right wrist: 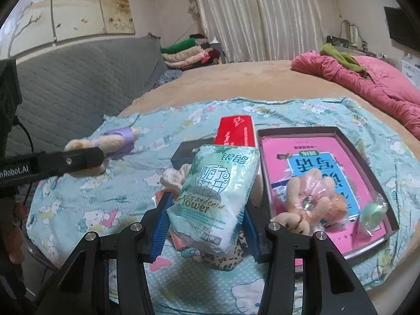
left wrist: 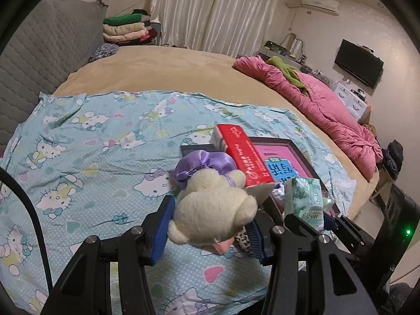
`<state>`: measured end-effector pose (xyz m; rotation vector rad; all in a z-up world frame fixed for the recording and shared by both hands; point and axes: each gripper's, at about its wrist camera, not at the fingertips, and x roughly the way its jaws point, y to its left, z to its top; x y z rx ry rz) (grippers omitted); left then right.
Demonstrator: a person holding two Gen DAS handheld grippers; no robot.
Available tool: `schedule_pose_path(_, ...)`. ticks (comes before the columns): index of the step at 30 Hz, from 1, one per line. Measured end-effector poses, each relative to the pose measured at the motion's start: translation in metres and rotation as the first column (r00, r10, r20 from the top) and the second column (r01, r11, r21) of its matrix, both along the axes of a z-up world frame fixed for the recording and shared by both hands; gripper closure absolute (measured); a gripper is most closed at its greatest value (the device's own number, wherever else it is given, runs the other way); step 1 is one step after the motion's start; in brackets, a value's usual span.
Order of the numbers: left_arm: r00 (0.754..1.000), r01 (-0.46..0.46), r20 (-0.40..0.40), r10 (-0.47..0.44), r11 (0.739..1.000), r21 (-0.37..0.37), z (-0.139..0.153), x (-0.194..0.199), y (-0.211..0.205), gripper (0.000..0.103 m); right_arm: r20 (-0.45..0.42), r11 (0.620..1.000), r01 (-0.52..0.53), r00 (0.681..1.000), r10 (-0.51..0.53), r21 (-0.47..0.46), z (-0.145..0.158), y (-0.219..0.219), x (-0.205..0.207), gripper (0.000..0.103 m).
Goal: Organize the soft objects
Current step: 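Lift and carry the packet and the bear toward the pink book box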
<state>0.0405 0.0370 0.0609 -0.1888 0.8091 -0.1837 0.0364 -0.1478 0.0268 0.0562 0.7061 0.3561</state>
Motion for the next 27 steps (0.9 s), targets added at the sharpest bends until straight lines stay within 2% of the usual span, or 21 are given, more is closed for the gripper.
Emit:
schedule_pose_path(14,0.994,0.109,0.013,-0.109,0.994,0.012,0.019,0.005,-0.057,0.051,0.024,0.99,0.127,0.991,-0.129,0.054,0.023,-0.056,0.001,0.052)
schedule_pose_path(27,0.973,0.232,0.021,-0.232,0.973,-0.002,0.018,0.01,-0.129,0.051,0.009,0.94,0.312,0.949,-0.316,0.136,0.027,-0.138,-0.004,0.052)
